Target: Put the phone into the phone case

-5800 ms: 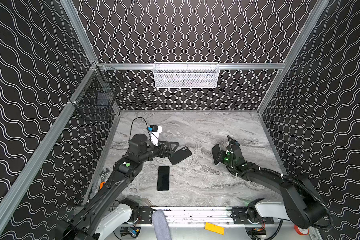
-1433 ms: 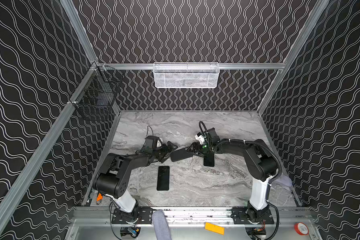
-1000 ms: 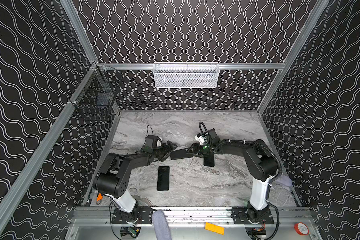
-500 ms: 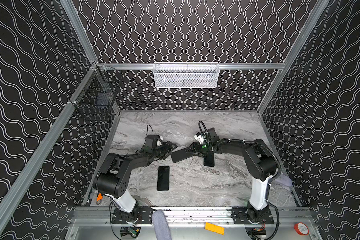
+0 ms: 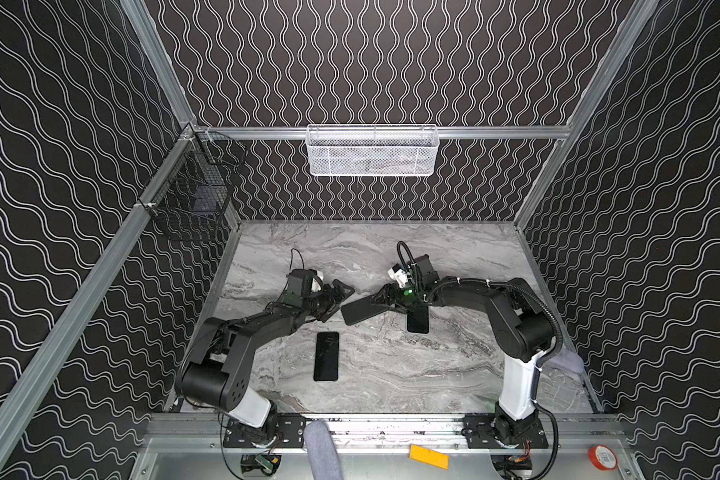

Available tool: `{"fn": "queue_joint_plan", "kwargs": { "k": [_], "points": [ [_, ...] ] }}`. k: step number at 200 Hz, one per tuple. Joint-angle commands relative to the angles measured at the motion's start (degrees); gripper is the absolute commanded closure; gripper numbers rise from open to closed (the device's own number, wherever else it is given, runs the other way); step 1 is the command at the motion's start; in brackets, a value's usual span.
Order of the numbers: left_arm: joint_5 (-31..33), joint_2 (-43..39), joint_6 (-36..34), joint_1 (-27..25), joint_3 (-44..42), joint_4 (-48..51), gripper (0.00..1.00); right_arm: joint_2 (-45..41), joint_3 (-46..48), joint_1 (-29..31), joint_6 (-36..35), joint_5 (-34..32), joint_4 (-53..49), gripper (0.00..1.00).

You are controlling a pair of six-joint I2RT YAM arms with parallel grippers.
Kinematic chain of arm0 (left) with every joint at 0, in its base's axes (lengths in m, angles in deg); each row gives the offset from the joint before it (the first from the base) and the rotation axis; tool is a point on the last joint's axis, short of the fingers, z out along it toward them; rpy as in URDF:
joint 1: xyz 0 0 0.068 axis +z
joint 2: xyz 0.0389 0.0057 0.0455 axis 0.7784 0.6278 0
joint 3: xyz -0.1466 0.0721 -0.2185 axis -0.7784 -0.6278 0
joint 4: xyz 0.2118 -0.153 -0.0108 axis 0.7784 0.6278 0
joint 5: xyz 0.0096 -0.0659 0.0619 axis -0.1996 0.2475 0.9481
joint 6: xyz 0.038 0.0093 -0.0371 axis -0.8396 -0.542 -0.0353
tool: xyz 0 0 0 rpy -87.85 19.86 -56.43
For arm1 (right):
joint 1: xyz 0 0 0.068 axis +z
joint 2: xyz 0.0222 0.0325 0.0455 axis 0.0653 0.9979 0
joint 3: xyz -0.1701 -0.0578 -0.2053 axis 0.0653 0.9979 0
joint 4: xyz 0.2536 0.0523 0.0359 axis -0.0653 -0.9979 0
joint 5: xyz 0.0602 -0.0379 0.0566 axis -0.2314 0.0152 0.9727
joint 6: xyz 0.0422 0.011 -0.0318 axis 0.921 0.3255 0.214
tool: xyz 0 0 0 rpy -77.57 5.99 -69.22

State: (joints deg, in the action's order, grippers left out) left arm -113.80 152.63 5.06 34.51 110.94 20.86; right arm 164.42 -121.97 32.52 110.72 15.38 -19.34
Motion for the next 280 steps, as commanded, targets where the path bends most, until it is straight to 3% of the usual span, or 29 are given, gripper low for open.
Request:
{"fn": "queue_joint_plan", "kwargs": {
  "k": [1,54,85,152,200,229,280],
  "points": [
    [1.41,-0.19,-3.75,-0.02,0.58,5.32,0.06,-0.08,-0.34,0.06,-0.34,1.02,1.12,0.29],
    [-1.07,5.44,1.53,-0.06,-2.75,-7.03,0.05,-0.77,0.91,0.1,0.69,2.83,4.61,0.35],
    [-1.41,6.31,1.7,-0.1,-2.6,-8.42,0.06,-1.01,0.85,0.1,1.02,2.72,4.88,0.41],
    [-2.23,6.37,2.26,-0.12,-2.66,-9.6,0.07,-1.64,0.24,0.1,1.21,0.9,3.79,0.78],
    [-1.78,3.32,1.38,-0.1,-2.12,-7.88,0.07,-3.99,-0.42,0.0,-0.18,-1.24,1.44,0.98],
    [-0.58,-3.49,-3.84,-0.1,1.5,1.64,0.06,-8.42,-0.42,-0.3,-2.73,-1.45,-0.96,0.99],
    [9.39,-16.17,-23.34,-0.1,16.04,28.5,0.03,-20.02,0.58,-2.05,-12.33,-1.37,-5.29,1.0]
  ]
}}
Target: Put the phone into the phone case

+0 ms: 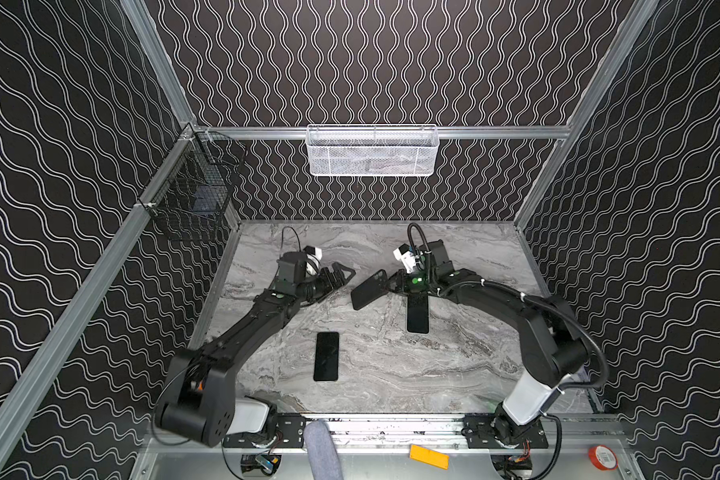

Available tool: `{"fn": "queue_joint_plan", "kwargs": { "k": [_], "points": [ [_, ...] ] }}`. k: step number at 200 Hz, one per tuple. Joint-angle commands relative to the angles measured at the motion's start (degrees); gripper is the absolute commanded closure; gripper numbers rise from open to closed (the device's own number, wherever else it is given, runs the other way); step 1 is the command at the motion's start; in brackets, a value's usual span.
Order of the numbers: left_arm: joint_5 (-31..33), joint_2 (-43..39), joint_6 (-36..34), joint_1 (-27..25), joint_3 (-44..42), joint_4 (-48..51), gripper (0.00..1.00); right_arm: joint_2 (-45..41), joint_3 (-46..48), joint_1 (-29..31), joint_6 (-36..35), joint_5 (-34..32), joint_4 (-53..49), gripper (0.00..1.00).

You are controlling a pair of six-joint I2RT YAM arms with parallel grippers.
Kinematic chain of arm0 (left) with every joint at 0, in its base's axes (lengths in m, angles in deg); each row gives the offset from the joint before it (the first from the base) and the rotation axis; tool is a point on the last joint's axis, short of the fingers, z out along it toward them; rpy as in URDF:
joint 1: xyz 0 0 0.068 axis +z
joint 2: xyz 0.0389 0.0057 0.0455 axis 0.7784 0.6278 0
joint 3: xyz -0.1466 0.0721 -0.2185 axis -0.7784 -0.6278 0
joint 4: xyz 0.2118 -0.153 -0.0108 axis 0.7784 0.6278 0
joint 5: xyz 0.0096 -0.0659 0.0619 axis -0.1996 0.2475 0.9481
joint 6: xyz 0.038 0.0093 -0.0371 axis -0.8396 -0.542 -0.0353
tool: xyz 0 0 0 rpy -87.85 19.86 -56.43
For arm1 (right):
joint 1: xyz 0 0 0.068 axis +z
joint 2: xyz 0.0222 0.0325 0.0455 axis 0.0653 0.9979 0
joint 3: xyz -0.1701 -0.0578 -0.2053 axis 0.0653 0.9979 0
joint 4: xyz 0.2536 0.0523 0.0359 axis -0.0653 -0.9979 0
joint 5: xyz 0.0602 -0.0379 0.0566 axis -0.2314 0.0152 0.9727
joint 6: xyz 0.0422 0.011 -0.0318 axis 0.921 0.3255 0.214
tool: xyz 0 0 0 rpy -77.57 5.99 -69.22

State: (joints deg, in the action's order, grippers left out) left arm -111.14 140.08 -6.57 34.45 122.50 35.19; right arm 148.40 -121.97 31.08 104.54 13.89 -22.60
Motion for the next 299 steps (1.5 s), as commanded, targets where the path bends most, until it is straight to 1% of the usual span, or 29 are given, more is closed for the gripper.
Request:
{"fn": "queue_joint_plan", "kwargs": {
  "k": [1,26,39,44,61,70,94,113,123,139,155,165,171,175,188,196,205,216,228,248,276,299],
  "points": [
    [6.96,-3.8,-11.98,-0.03,4.66,14.46,0.03,-4.22,0.62,-0.66,-6.32,0.07,-2.06,1.0],
    [11.26,-6.61,-16.27,-0.03,7.53,18.34,0.03,-9.26,1.87,-1.03,-11.63,-1.64,-1.65,1.0],
    [12.71,-7.03,-17.94,-0.03,8.39,19.41,0.03,-11.54,2.5,-0.88,-14.75,-4.38,-1.55,0.98],
    [13.17,-7.13,-18.68,-0.03,8.66,19.81,0.03,-12.12,2.38,-0.92,-16.99,-4.53,-2.45,0.98],
    [13.01,-7.48,-20.93,-0.03,9.27,20.13,0.03,-15.03,4.45,-0.33,-23.22,-11.03,-0.56,0.98],
    [12.44,-7.54,-22.43,-0.03,9.67,20.2,0.03,-16.88,6.12,0.11,-27.37,-14.55,1.12,0.98],
    [9.51,-8.09,-27.83,-0.03,11.21,20.98,0.04,-23.22,14.31,1.49,-41.91,-20.04,8.86,1.0],
    [7.6,-9.17,-32.17,-0.03,11.83,21.06,0.05,-27.23,18.6,1.93,-53.58,-20.94,11.84,1.0],
    [7.17,-9.63,-32.82,-0.03,12.1,20.83,0.05,-28.62,20.03,2.39,-57.96,-22.95,13.25,1.0],
    [6.58,-9.14,-29.05,-0.03,13.17,20.99,0.05,-29.78,21.24,3.26,-61.76,-28.83,15.97,1.0],
    [4.68,-7.14,-20.31,-0.03,13.55,20.83,0.07,-30.64,23.51,4.48,-64.77,-34.15,20.63,1.0],
    [0.93,-5.65,-14.27,-0.03,12.82,19.77,0.09,-31.42,25.95,5.61,-67.4,-36.65,24.74,1.0],
    [-1.92,-4.65,-10.99,-0.03,11.89,18.18,0.11,-31.65,27.18,6.27,-68.85,-37.99,26.98,1.0],
    [-4.06,-4.12,-7.62,-0.03,11.02,16.71,0.12,-31.84,28.18,6.88,-69.9,-39.1,28.86,1.0],
    [-8.85,-3.2,2.18,-0.21,6.66,9.18,0.14,-31.56,31.2,9.31,-73.67,-43.29,34.68,1.0],
    [-10.19,-3.42,7.66,-0.38,3.74,4.7,0.15,-30.88,33.1,11.07,-76.97,-46.24,38.15,1.0],
    [-10.54,-3.86,11.75,-0.6,1.58,2.07,0.15,-29.48,35.1,13.21,-81.34,-50.23,42.62,1.0],
    [-10.45,-4.52,13.71,-0.78,0.74,2.03,0.14,-26.98,37.74,15.63,-86.87,-55.82,50.61,1.0],
    [-9.71,-5.18,14.57,-1.13,0.69,3.68,0.12,-23.84,40.03,17.8,-92.81,-60.35,59.22,1.0],
    [-9.57,-5.36,17.44,-2.0,0.06,3.4,0.1,-18.7,42.59,21.15,-101.13,-64.58,72.99,1.0],
    [-9.1,-4.02,22.03,-4.68,-1.54,-0.65,0.09,-13.14,42.75,24.91,-108.45,-68.09,83.63,1.0],
    [-6.11,-2.55,24.54,-7.28,-2.81,-2.8,0.09,-10.25,42.69,28.1,-112.03,-69.33,87.62,1.0]
  ]
}}
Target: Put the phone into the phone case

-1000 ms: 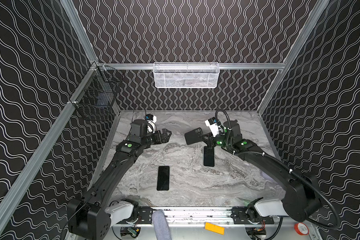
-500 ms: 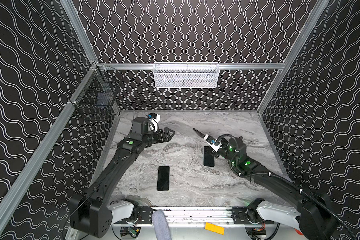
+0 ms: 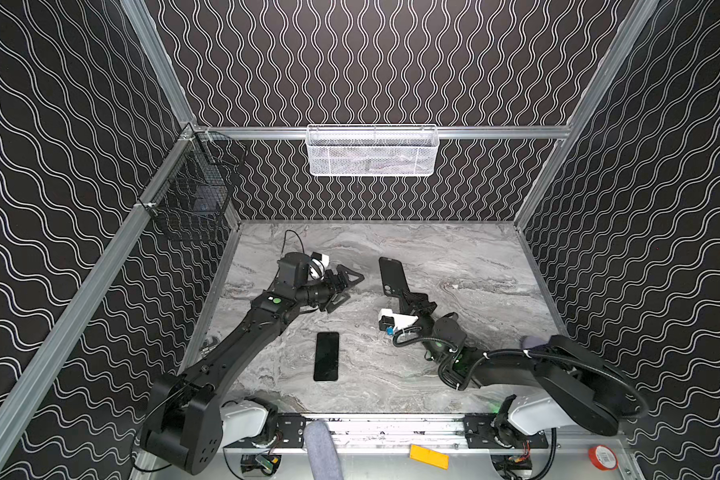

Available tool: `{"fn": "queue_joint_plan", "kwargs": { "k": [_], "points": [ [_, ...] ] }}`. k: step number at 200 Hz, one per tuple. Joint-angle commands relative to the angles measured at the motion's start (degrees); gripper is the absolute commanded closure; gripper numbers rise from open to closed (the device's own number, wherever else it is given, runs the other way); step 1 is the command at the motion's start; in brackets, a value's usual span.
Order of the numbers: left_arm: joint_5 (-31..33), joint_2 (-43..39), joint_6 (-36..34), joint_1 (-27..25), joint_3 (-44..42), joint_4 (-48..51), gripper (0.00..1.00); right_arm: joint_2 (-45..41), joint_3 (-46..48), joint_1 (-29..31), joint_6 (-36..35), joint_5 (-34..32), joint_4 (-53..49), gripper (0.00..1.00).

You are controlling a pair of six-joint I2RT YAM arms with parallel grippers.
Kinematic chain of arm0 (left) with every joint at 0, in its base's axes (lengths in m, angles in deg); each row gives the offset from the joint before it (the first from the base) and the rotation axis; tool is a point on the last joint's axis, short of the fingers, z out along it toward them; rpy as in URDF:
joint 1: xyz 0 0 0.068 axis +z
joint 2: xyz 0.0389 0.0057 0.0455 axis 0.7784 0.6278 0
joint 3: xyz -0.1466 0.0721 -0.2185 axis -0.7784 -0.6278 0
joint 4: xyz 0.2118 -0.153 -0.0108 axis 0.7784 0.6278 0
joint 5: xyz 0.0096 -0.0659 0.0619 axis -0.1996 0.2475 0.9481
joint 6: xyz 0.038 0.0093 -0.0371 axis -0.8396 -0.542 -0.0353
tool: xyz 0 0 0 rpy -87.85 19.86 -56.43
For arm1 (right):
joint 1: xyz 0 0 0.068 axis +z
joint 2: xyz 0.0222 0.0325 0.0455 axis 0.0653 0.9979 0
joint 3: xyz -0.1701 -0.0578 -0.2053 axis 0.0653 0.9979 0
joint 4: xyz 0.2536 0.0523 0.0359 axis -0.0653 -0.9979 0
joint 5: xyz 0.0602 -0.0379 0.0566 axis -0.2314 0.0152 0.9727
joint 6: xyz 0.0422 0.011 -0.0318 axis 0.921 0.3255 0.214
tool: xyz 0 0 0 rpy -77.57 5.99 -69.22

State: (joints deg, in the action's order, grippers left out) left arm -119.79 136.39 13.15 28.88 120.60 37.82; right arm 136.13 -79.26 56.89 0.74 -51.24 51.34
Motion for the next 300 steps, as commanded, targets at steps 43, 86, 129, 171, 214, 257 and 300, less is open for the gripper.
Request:
{"fn": "queue_joint_plan", "kwargs": {
  "k": [43,86,129,171,214,257,300],
  "points": [
    [6.74,3.03,7.89,-5.52,-0.92,-10.63,0.1,2.77,-0.56,6.59,-9.48,-5.63,12.15,1.0],
    [8.62,5.77,7.93,-7.54,0.39,-13.49,0.18,3.69,-1.88,8.13,-9.91,-6.12,11.71,1.0],
    [11.89,6.24,3.88,-8.78,3.09,-10.62,0.37,5.85,-2.32,8.91,-10.92,-6.86,14.44,1.0],
    [15.49,3.94,0.38,-9.27,4.27,-5.69,0.62,5.12,-2.99,8.95,-9.65,-7.0,13.18,1.0],
    [14.59,5.46,-0.31,-9.61,4.64,-6.06,0.83,4.75,-3.62,9.35,-9.15,-6.82,12.16,1.0],
    [14.44,6.27,-1.71,-9.79,5.84,-4.48,1.0,4.16,-3.71,9.83,-8.16,-7.3,12.23,0.94],
    [18.85,5.34,-16.63,-9.67,12.33,7.26,1.0,-4.8,-3.3,10.13,3.49,-9.17,1.86,0.42]
  ]
}}
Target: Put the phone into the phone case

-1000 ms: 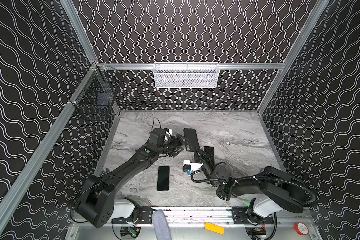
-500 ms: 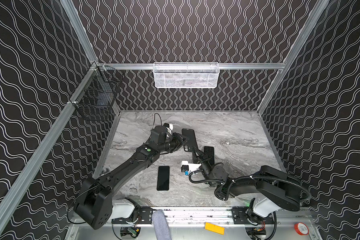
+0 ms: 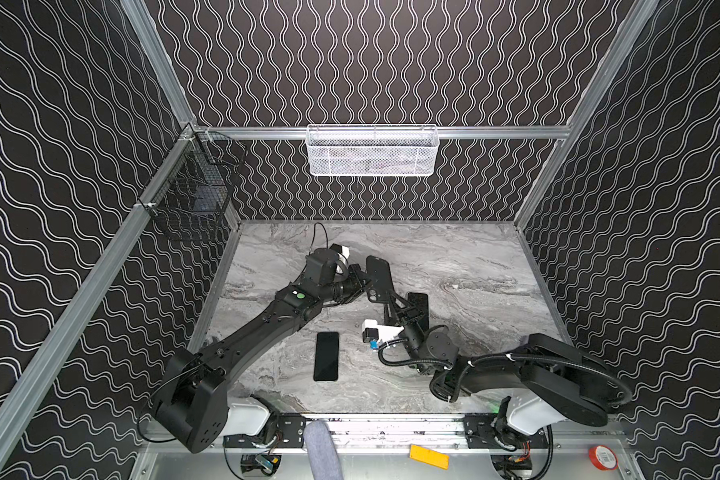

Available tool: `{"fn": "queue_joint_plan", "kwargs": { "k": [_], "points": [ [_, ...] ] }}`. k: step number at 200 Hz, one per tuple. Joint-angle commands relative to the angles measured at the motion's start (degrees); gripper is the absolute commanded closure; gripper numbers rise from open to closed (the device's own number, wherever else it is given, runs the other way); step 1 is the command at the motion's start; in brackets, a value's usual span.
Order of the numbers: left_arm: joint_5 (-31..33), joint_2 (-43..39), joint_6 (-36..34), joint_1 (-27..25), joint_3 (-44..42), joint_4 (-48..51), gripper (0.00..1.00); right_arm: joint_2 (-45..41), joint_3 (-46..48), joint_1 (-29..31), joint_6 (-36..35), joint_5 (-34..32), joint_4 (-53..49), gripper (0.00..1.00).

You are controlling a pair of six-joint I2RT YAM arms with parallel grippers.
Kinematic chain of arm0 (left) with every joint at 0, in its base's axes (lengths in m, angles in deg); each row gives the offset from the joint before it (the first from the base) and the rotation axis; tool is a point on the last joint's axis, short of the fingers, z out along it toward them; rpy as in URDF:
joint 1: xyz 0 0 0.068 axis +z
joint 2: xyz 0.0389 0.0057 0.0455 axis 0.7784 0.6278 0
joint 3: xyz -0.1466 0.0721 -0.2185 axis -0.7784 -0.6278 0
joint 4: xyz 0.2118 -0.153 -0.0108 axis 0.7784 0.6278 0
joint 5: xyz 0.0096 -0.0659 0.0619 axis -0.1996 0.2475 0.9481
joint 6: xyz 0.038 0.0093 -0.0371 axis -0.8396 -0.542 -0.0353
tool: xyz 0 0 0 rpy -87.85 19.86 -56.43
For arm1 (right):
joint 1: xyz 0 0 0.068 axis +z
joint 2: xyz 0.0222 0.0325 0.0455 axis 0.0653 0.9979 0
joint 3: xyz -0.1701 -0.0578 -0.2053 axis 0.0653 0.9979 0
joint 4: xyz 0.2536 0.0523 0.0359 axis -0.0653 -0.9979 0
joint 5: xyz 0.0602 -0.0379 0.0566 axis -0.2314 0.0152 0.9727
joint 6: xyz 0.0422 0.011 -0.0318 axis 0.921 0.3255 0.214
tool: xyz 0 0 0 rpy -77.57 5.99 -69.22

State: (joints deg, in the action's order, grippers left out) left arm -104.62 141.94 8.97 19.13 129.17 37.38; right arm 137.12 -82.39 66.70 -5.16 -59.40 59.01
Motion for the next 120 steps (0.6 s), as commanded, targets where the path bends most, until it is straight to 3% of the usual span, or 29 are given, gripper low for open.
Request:
{"fn": "queue_joint_plan", "kwargs": {
  "k": [1,10,23,37,62,76,84,92,108,120],
  "points": [
    [3.9,-0.21,-13.14,0.12,4.09,8.29,1.0,-6.5,-0.17,0.32,9.98,-1.03,-6.88,0.41],
    [5.3,0.04,-19.04,0.12,7.19,13.14,1.0,-12.47,-1.47,0.38,18.48,-0.38,-22.31,0.35],
    [6.76,-0.01,-27.83,0.18,10.84,18.97,1.0,-21.4,-7.63,-0.11,36.75,6.19,-55.26,0.34],
    [6.81,-0.21,-34.88,0.38,13.81,23.29,1.0,-27.73,-13.44,-2.44,53.85,13.67,-71.51,0.33],
    [1.35,0.95,-43.62,1.18,18.02,28.92,1.0,-32.67,-20.87,-6.35,70.32,22.33,-85.96,0.31],
    [-6.31,2.75,-46.33,2.14,19.98,31.29,1.0,-32.4,-26.23,-9.78,76.93,27.31,-94.16,0.29],
    [-11.26,3.45,-46.95,2.62,20.54,31.72,1.0,-31.79,-29.31,-13.25,79.66,33.28,-98.24,0.28],
    [-16.43,4.04,-47.89,2.92,21.36,32.47,1.0,-31.48,-31.0,-17.93,80.52,43.79,-100.89,0.02],
    [-24.16,4.93,-50.19,3.06,23.1,35.02,1.0,-31.74,-32.69,-24.76,81.25,61.23,-101.18,0.0],
    [-25.5,5.28,-52.89,3.04,24.81,38.8,1.0,-32.3,-32.69,-28.49,82.02,68.62,-100.63,0.0]
  ]
}}
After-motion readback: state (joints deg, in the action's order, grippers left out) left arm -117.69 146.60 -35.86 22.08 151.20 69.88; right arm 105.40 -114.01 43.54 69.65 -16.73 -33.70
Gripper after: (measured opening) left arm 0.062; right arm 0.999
